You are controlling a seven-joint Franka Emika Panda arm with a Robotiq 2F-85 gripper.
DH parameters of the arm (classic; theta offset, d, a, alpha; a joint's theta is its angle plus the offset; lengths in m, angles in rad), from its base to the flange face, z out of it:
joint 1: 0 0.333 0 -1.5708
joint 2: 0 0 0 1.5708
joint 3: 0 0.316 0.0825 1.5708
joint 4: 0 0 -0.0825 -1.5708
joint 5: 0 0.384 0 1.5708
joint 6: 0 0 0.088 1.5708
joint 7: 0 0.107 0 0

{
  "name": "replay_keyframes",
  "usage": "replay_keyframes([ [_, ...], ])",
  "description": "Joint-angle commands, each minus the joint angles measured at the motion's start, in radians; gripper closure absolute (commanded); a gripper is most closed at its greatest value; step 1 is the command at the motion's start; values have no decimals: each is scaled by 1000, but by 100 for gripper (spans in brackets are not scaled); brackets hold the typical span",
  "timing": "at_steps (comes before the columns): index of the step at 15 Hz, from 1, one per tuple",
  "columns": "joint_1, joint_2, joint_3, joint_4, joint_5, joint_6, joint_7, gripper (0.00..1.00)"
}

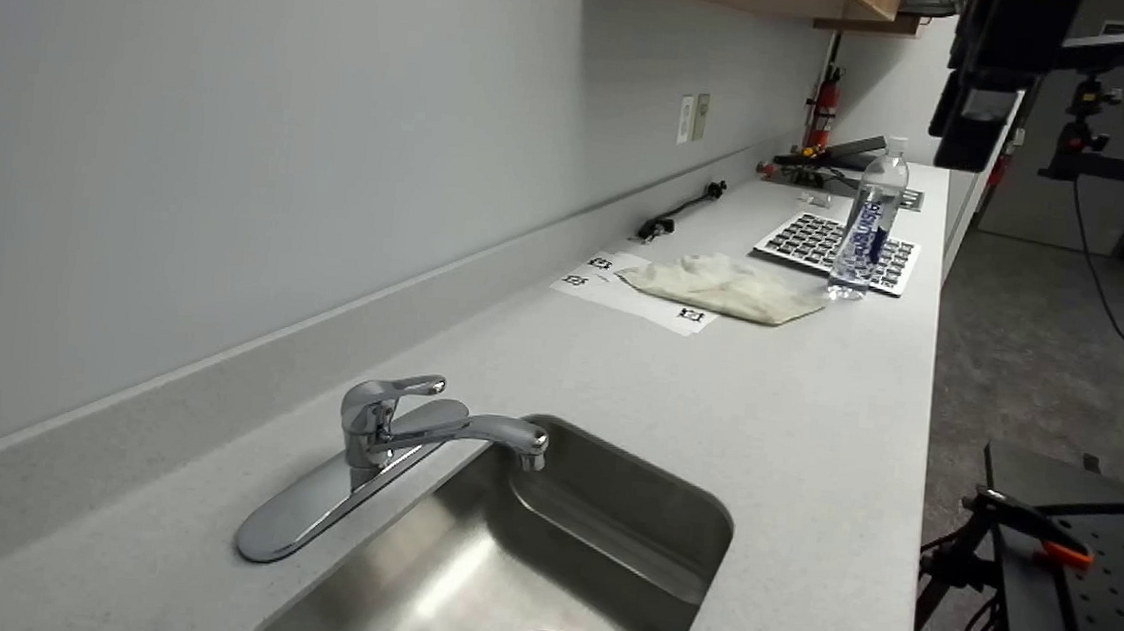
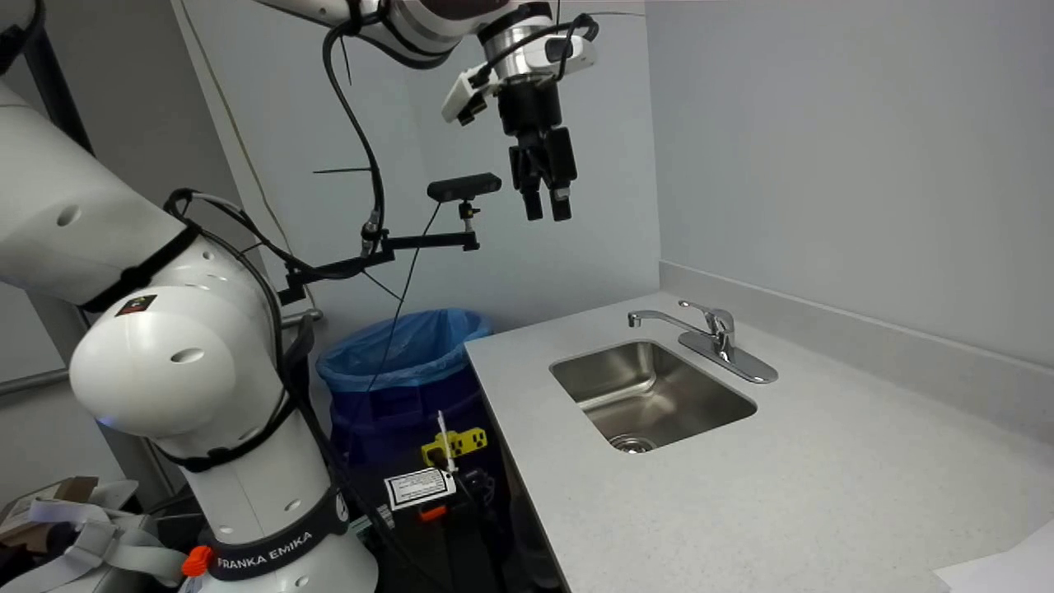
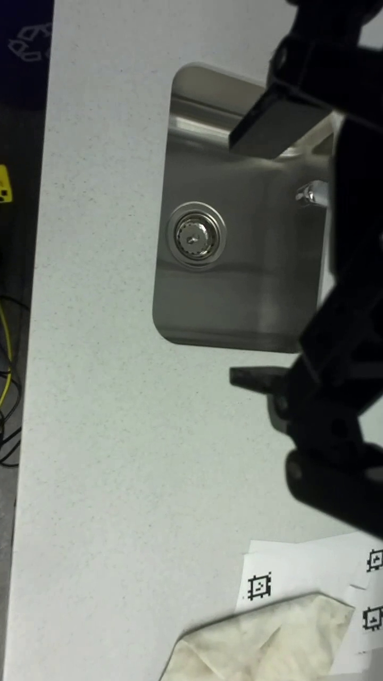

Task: Move the faucet handle to the right

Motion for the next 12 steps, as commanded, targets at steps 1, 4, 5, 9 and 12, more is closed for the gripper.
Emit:
replay_keyframes([
  [1,24,101,-20,90,34,47,-27,0],
  [4,34,148,-15,123,51,99,-37,0],
  [5,37,159,-13,129,51,115,-37,0],
  [9,39,151,-8,109,29,127,-11,0],
  [12,39,155,-8,115,29,128,-11,0],
])
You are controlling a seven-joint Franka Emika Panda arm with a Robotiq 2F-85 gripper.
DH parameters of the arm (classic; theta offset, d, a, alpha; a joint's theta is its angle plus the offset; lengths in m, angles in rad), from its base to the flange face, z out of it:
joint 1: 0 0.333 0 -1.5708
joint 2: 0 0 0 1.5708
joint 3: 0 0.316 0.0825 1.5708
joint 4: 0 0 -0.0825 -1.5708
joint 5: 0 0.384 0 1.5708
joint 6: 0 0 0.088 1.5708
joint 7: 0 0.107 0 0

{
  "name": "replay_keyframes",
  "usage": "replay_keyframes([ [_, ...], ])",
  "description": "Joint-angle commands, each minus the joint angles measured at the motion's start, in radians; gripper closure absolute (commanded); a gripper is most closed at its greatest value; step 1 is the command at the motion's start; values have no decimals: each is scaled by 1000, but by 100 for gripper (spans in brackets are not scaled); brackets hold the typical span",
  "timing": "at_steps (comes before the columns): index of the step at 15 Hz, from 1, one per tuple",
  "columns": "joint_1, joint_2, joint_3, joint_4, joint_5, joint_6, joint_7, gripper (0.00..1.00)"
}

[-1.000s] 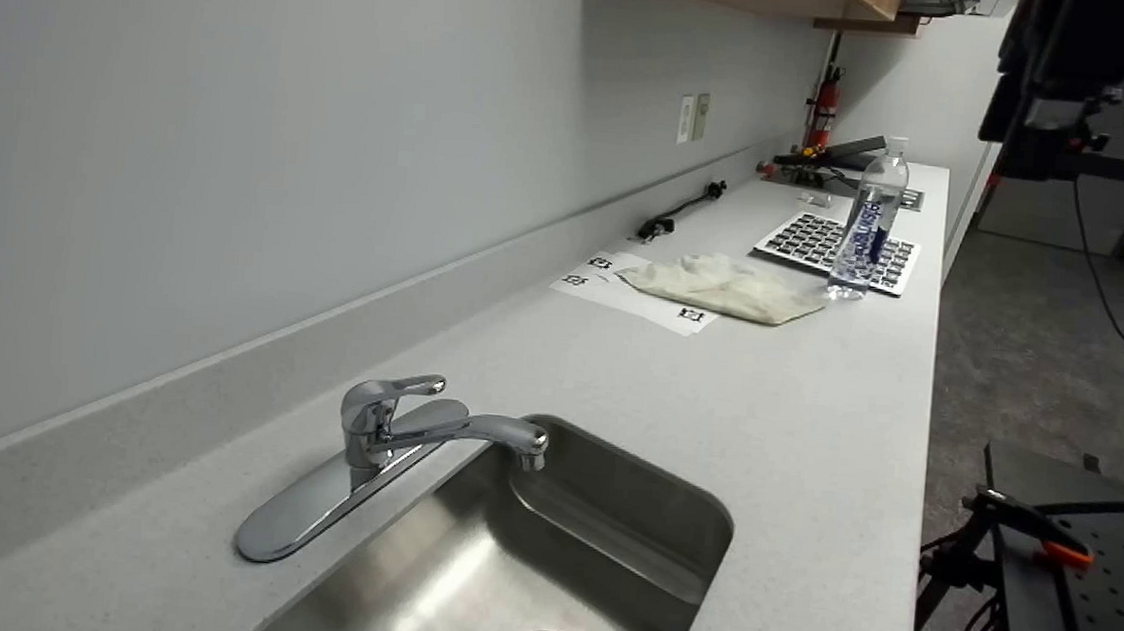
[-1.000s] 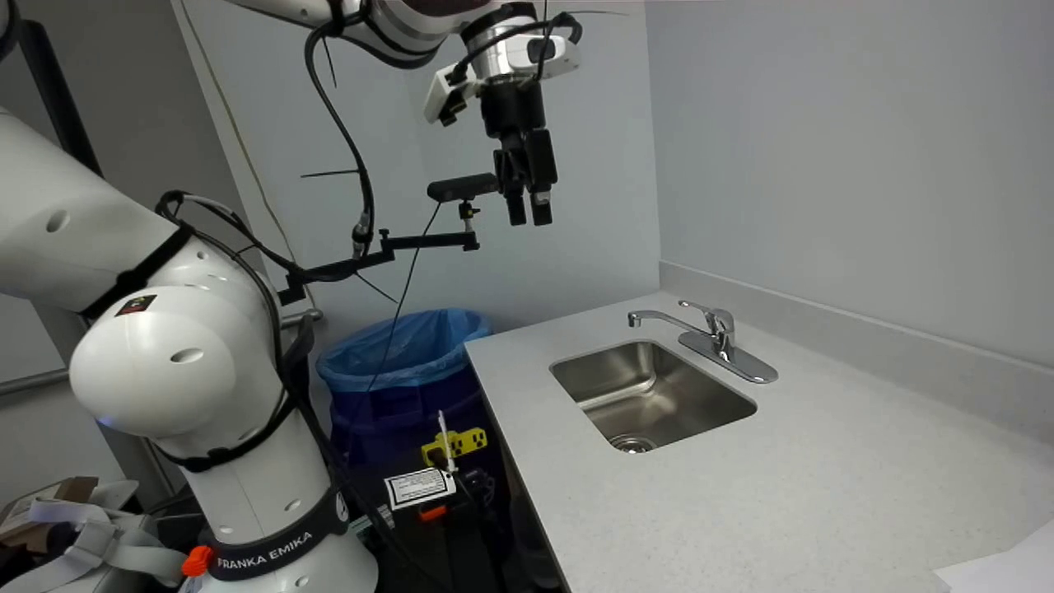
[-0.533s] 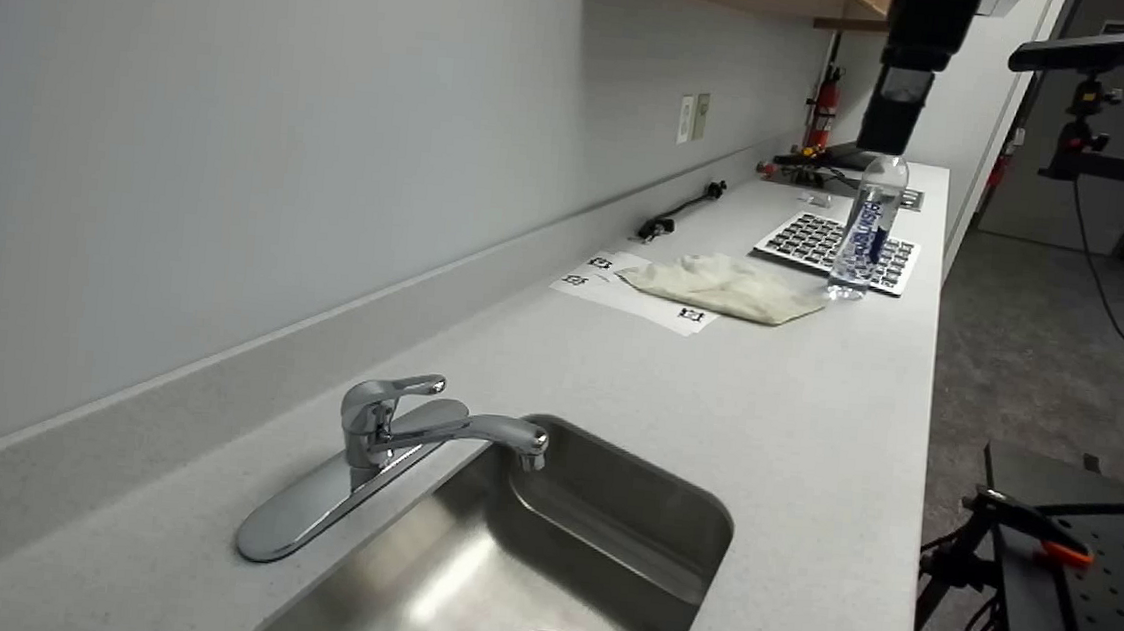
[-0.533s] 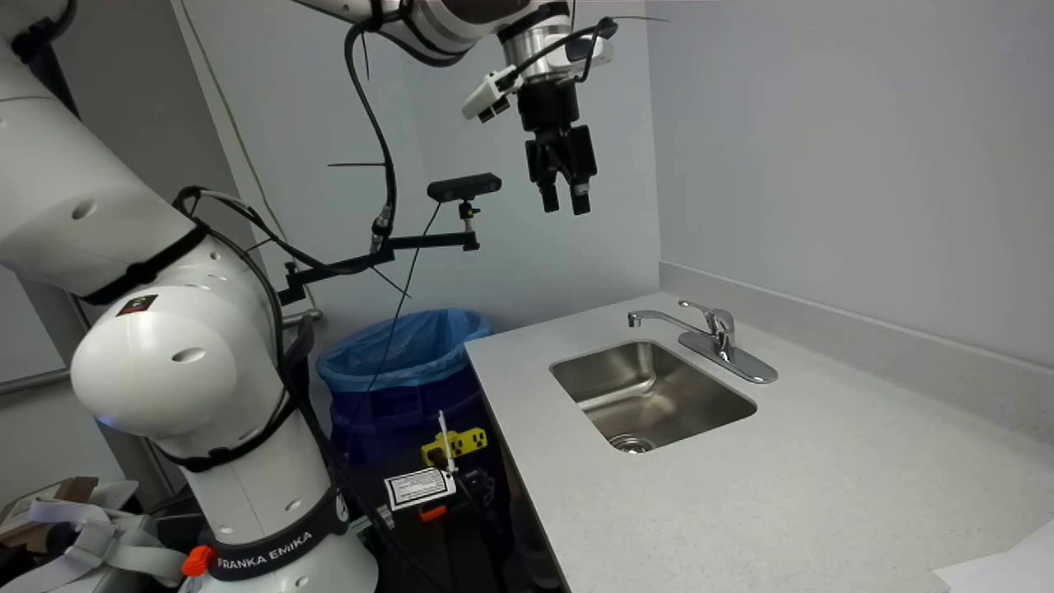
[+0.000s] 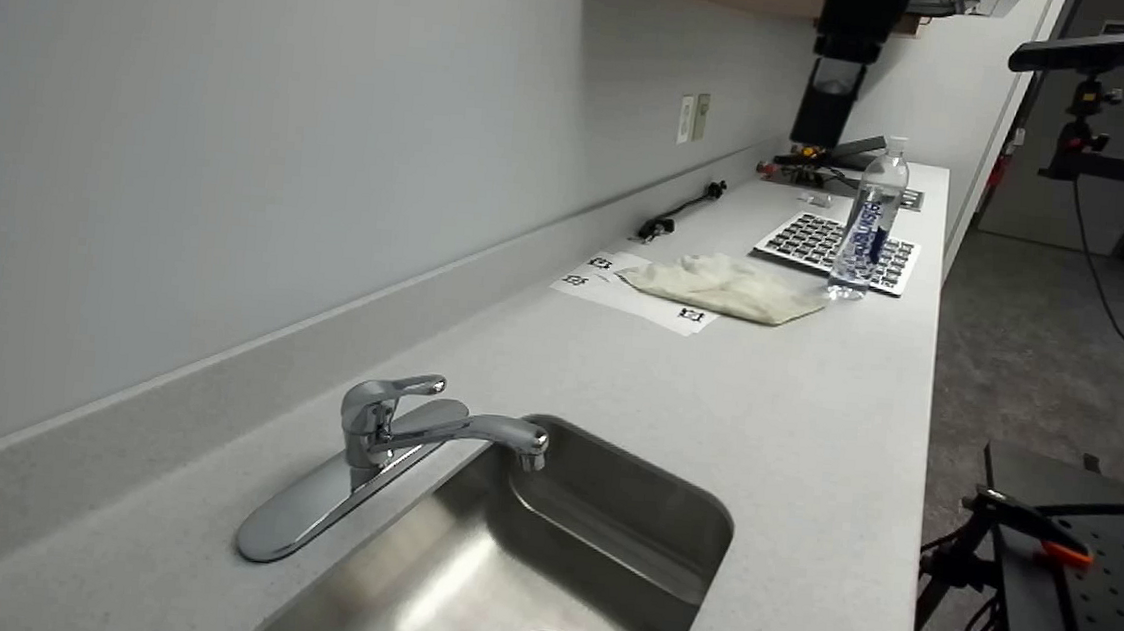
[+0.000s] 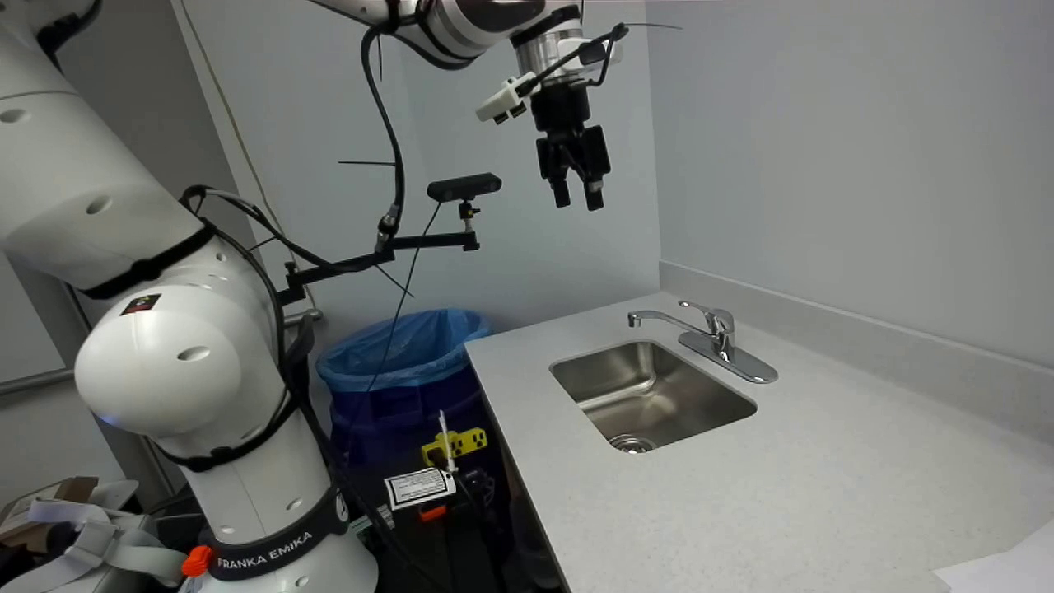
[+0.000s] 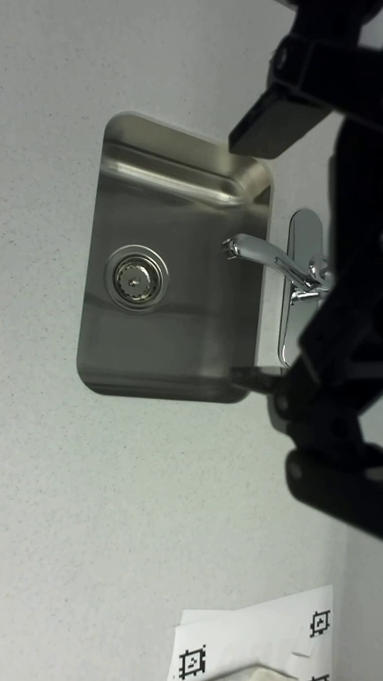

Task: Move the faucet handle to the right

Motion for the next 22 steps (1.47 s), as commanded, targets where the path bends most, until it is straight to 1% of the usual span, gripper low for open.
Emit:
replay_keyframes([
  [1,10,1,-9,4,-4,-3,4,0],
  [4,11,1,-9,4,-4,-3,4,0],
  [6,12,23,-9,18,0,-4,0,0],
  [15,17,232,10,144,-3,97,54,0],
  [22,66,402,34,237,-18,207,108,0],
])
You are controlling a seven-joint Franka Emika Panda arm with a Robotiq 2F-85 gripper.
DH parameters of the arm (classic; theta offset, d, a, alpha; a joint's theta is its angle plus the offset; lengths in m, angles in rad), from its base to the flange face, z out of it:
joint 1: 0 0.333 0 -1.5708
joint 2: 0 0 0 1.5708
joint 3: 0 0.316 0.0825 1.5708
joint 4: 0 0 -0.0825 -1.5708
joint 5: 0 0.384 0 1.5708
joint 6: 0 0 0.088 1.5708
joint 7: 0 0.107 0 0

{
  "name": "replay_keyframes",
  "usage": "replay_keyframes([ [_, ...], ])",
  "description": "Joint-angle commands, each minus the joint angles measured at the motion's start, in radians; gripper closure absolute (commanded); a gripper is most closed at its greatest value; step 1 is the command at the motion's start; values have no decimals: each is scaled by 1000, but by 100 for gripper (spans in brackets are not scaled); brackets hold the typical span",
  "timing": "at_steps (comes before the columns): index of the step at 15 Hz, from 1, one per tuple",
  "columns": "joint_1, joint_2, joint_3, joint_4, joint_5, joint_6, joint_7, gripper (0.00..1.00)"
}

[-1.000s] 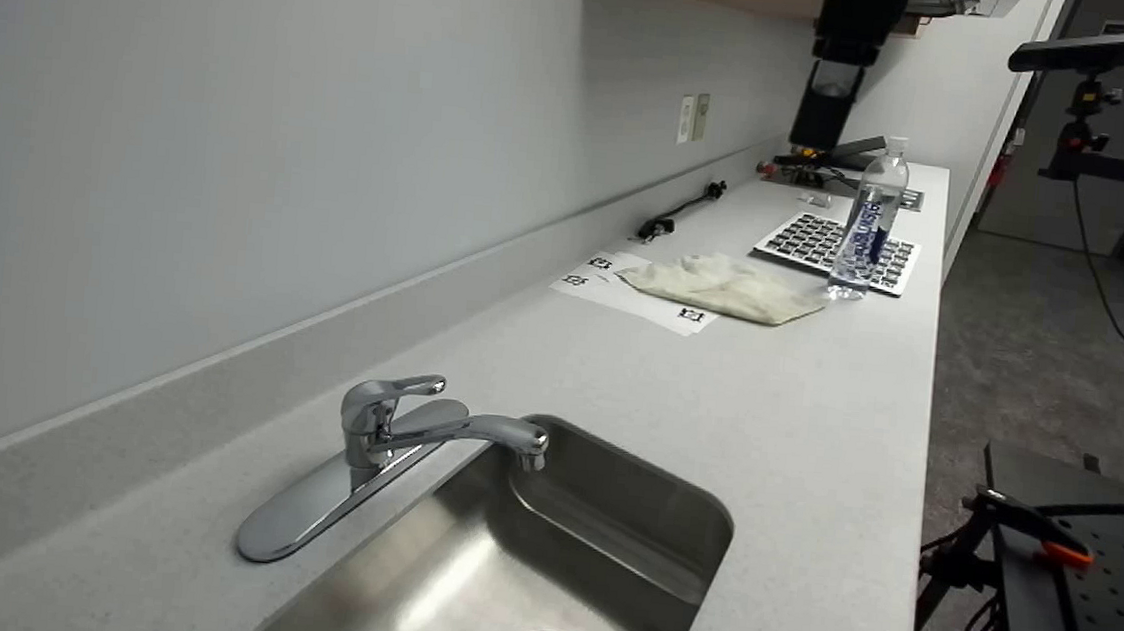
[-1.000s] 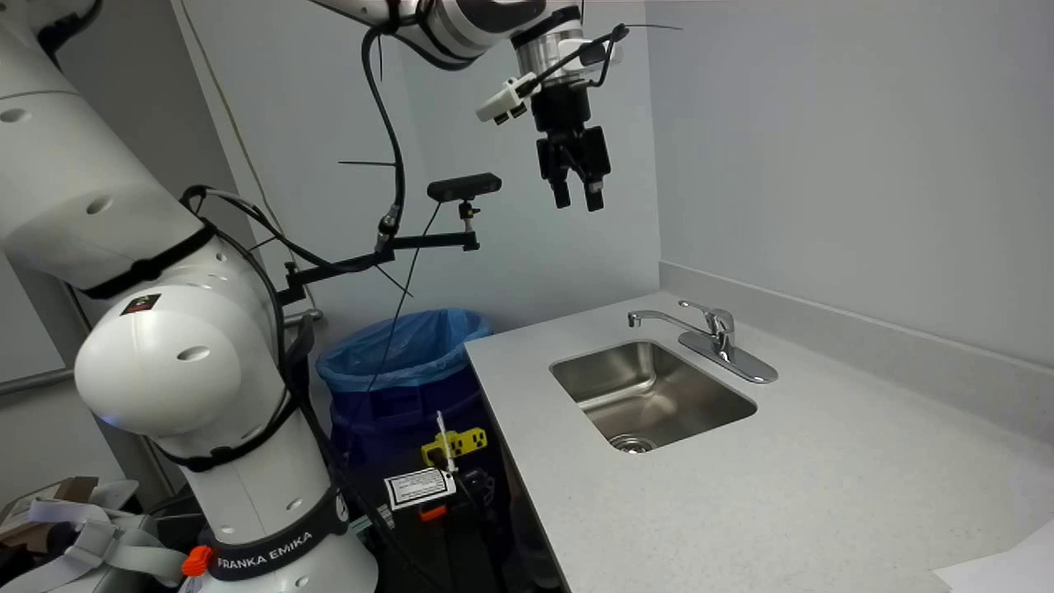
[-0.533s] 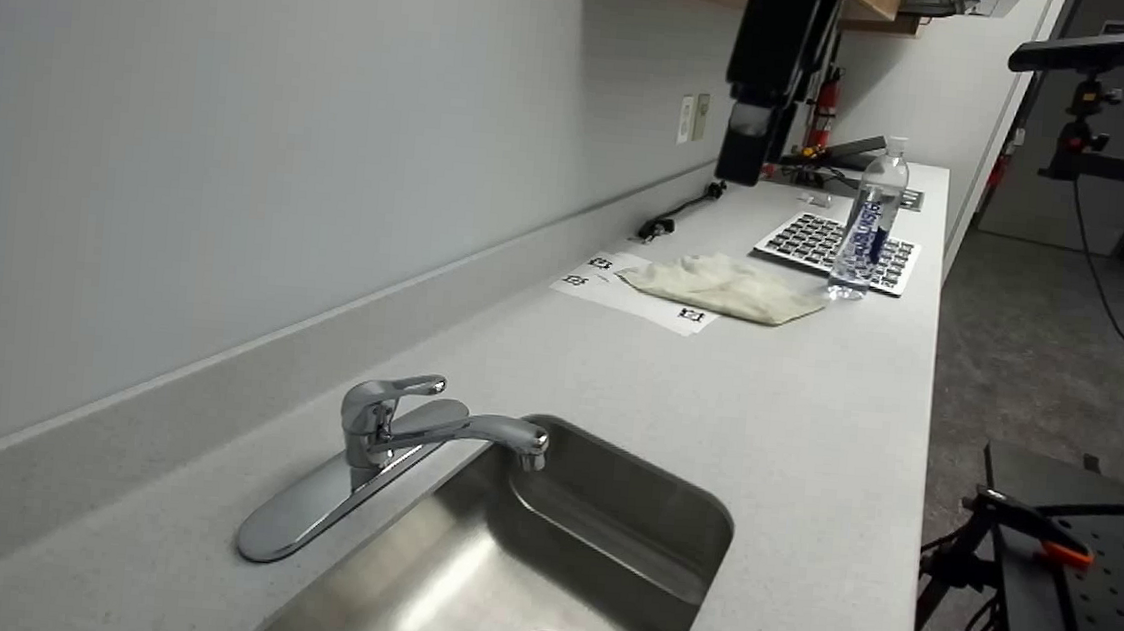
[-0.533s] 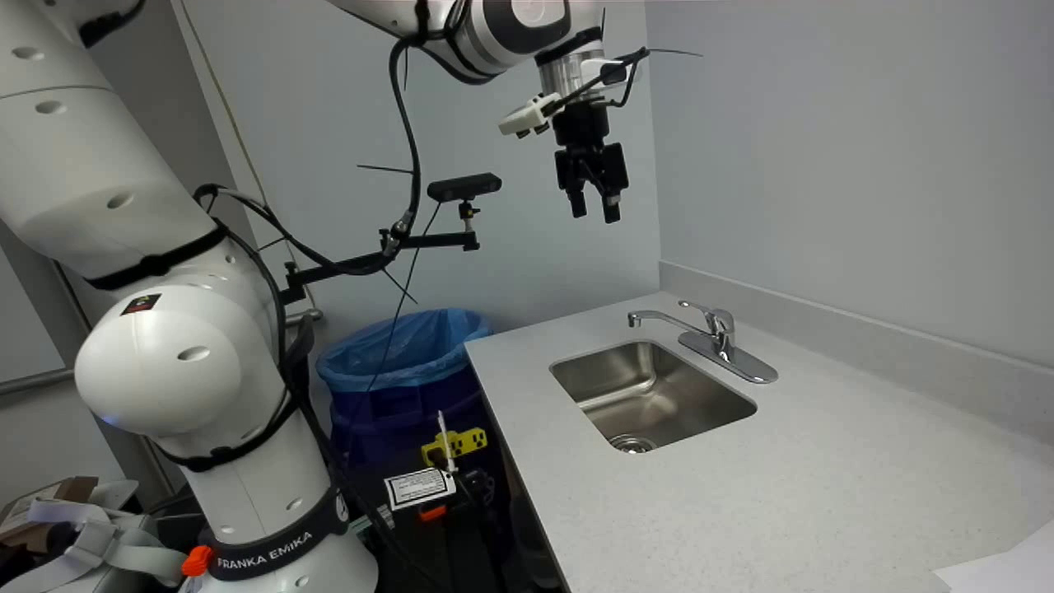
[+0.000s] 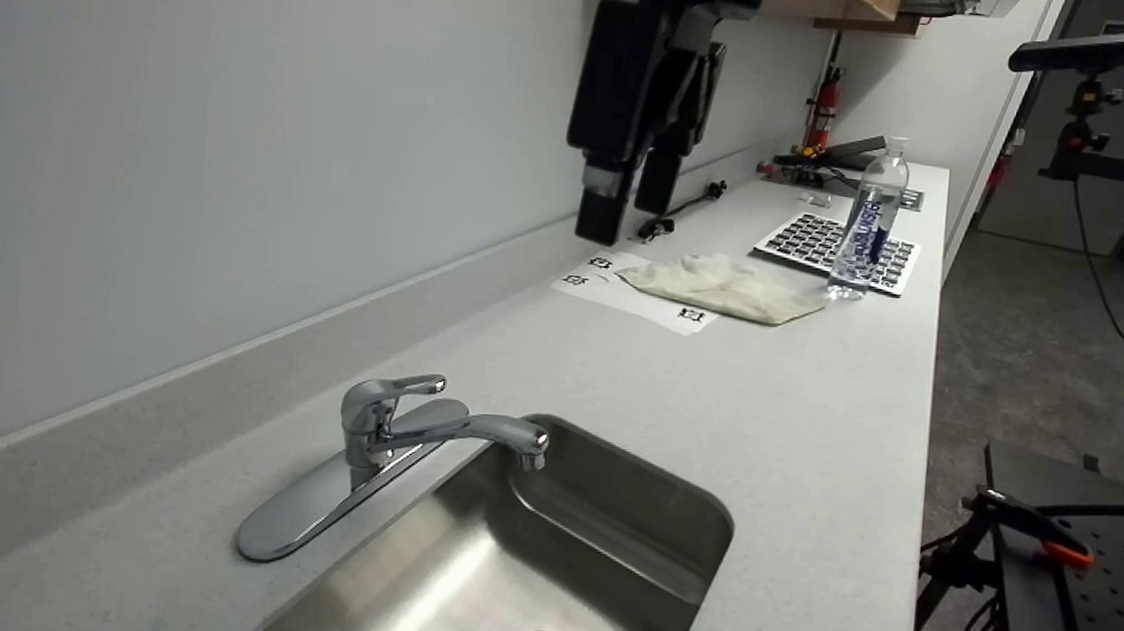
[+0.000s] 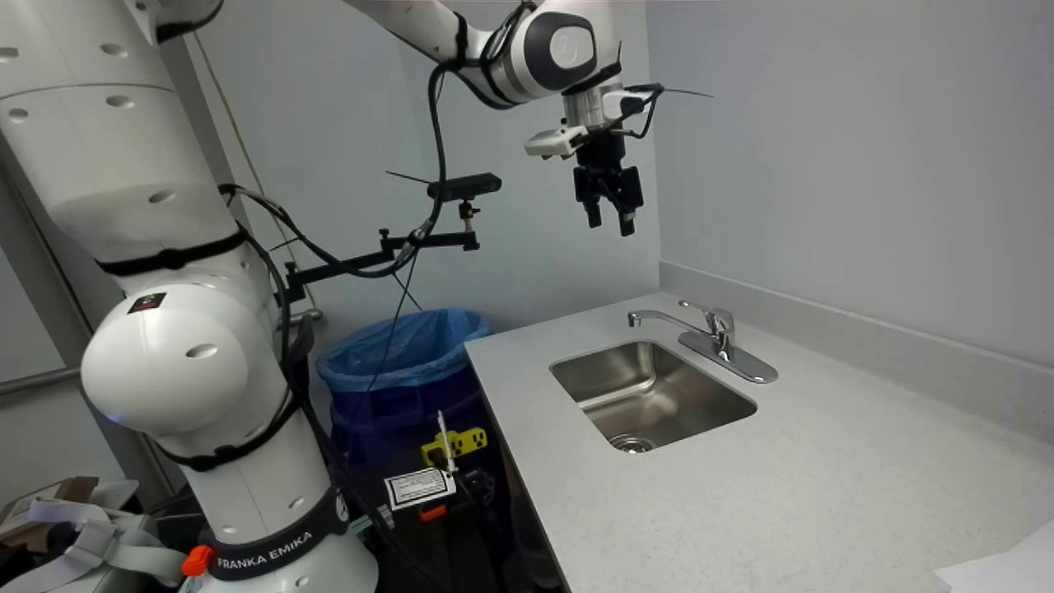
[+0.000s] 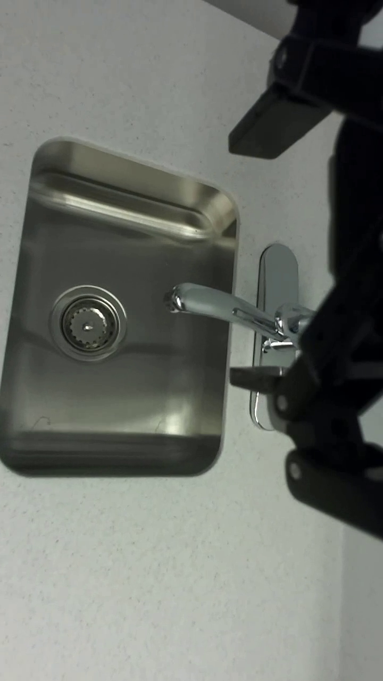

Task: Move the faucet handle to the right

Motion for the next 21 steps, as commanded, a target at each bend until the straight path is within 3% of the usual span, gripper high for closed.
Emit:
replay_keyframes([
  [1,35,105,5,76,-20,58,56,0],
  [9,95,255,-7,138,-44,176,126,0],
  [21,142,378,-43,163,-72,233,150,0],
])
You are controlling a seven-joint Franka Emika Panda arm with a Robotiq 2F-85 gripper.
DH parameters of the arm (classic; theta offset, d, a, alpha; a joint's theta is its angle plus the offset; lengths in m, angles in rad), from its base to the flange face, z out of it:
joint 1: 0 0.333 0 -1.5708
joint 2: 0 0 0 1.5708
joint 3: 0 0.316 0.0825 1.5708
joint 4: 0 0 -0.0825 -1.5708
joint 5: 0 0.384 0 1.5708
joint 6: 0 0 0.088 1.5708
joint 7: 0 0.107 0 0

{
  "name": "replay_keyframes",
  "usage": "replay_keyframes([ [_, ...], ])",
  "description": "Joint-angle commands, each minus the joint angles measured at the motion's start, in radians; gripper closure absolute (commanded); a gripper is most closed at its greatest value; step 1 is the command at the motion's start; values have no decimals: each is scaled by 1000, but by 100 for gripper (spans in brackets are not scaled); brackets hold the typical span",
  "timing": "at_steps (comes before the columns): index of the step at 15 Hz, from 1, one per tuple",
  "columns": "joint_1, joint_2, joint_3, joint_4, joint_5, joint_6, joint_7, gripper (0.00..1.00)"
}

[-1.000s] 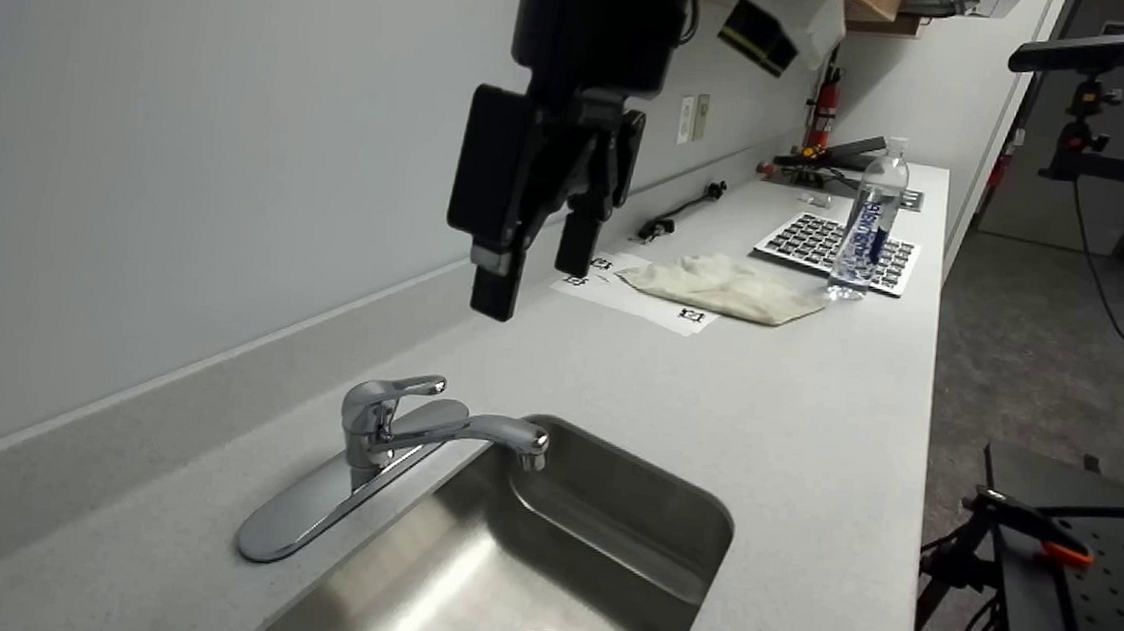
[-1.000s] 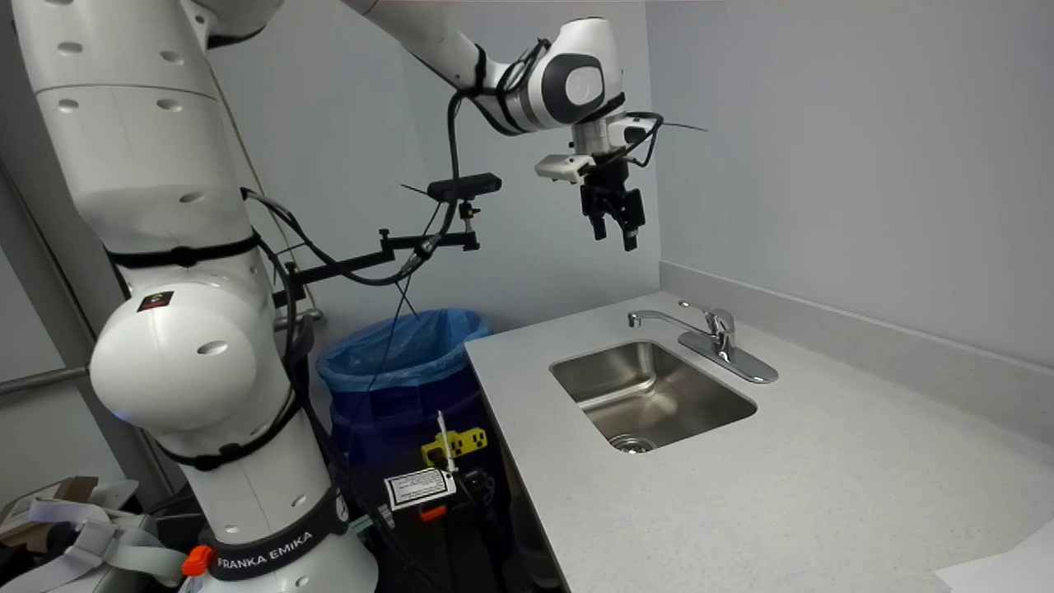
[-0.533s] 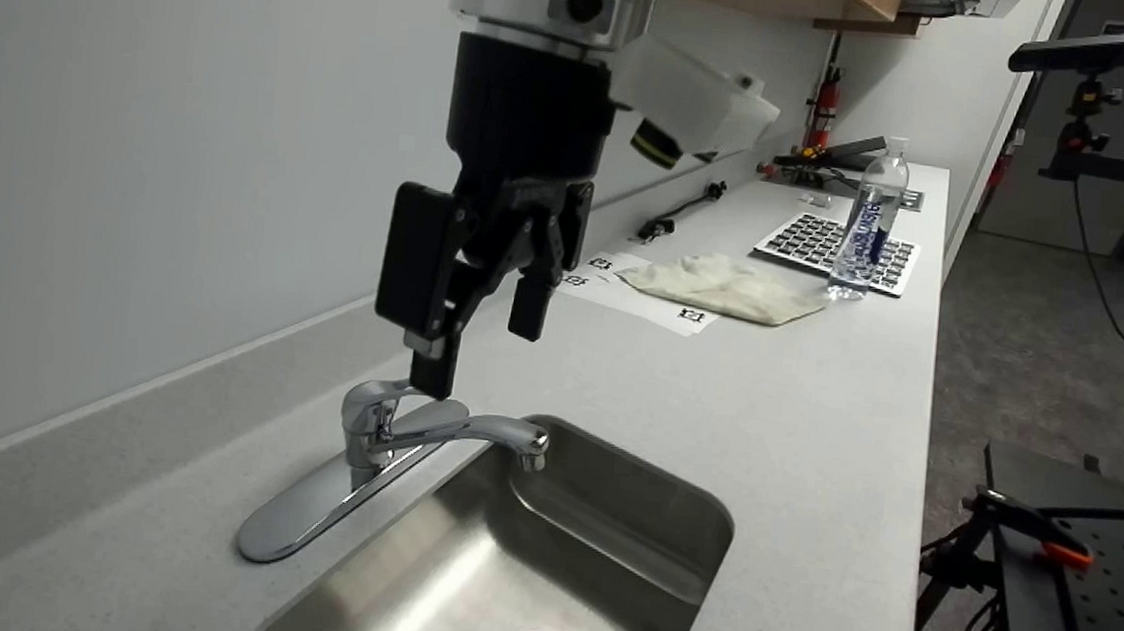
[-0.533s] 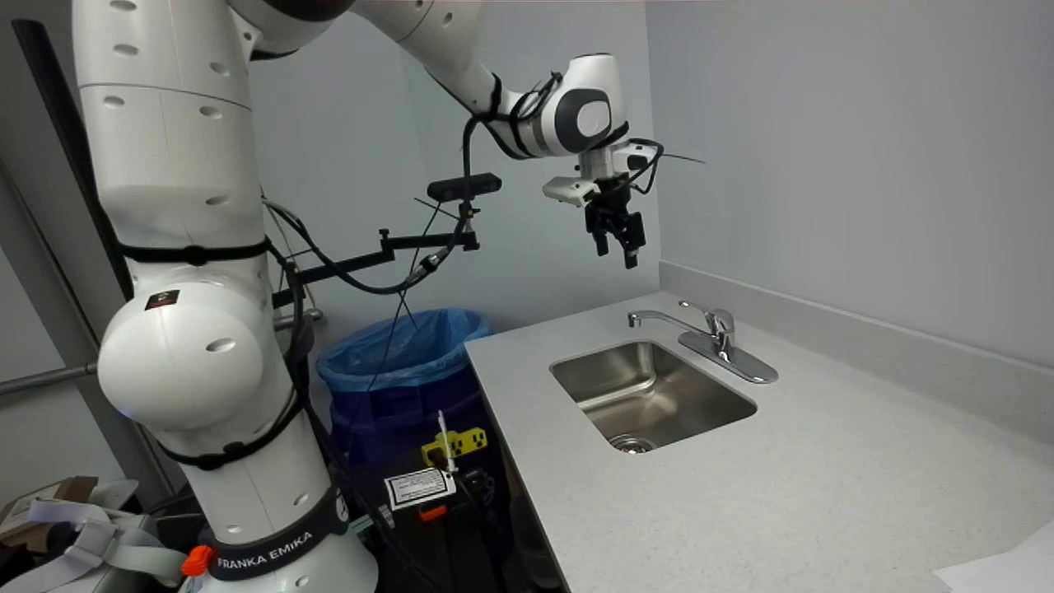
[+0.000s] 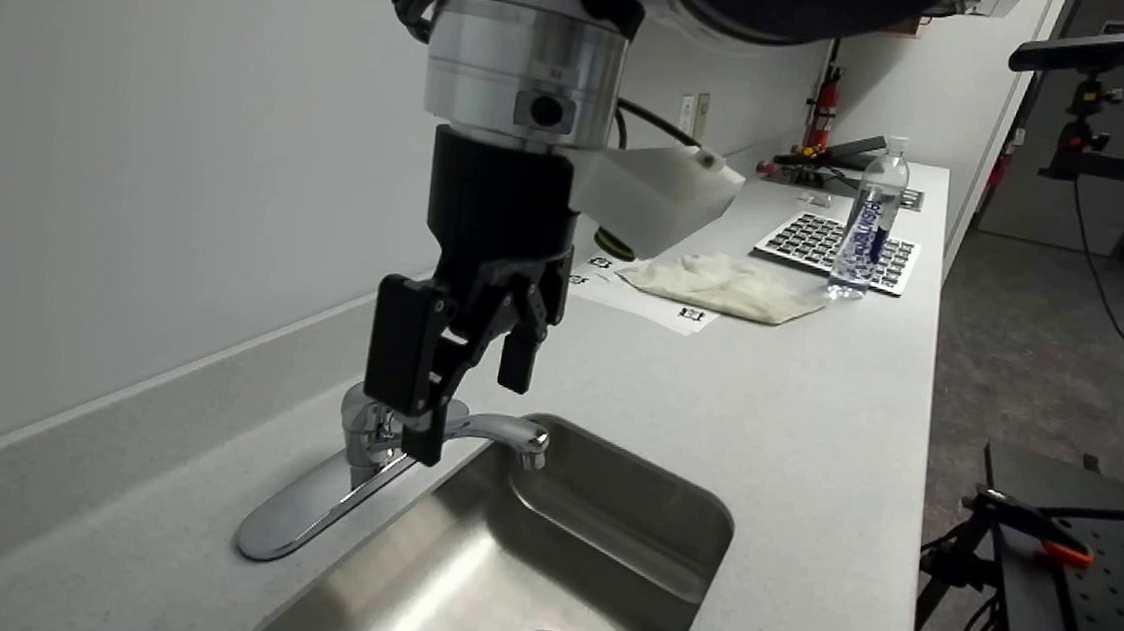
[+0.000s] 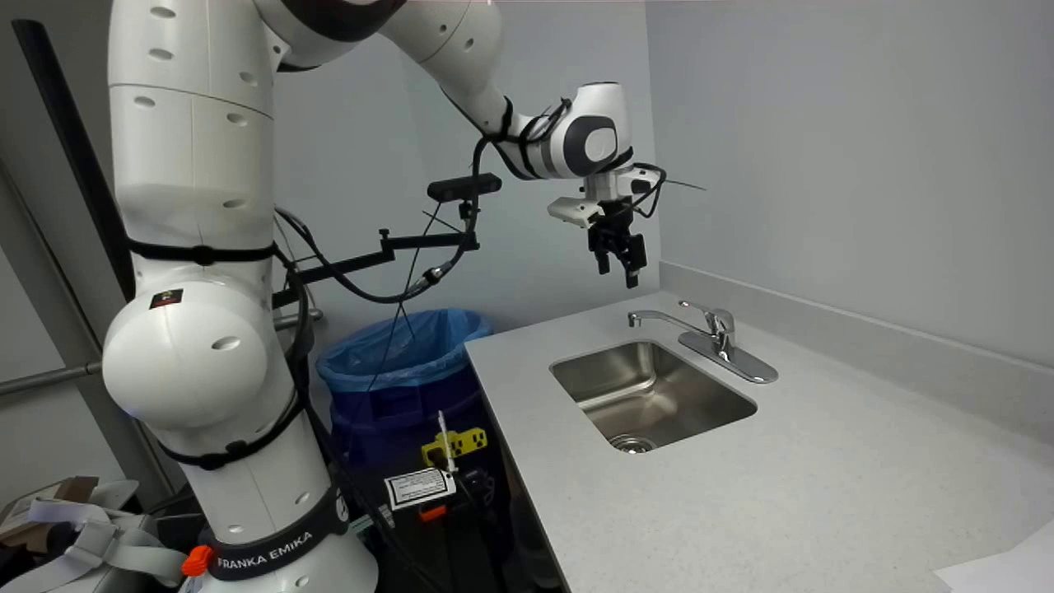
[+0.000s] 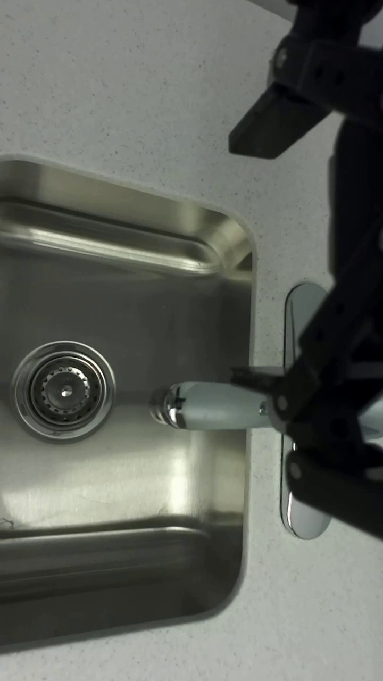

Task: Move the faucet handle to the right

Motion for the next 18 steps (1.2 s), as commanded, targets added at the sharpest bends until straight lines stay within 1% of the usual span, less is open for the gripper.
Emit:
replay_keyframes([
  [1,31,48,-32,33,-39,36,40,0],
  [4,42,79,-46,57,-57,40,53,0],
  [9,64,134,-56,122,-55,25,76,0],
  [13,88,169,-69,152,-63,26,97,0],
  [15,98,177,-75,150,-70,34,101,28],
  [16,102,181,-78,150,-71,34,101,34],
  [18,109,187,-88,148,-81,32,107,51],
])
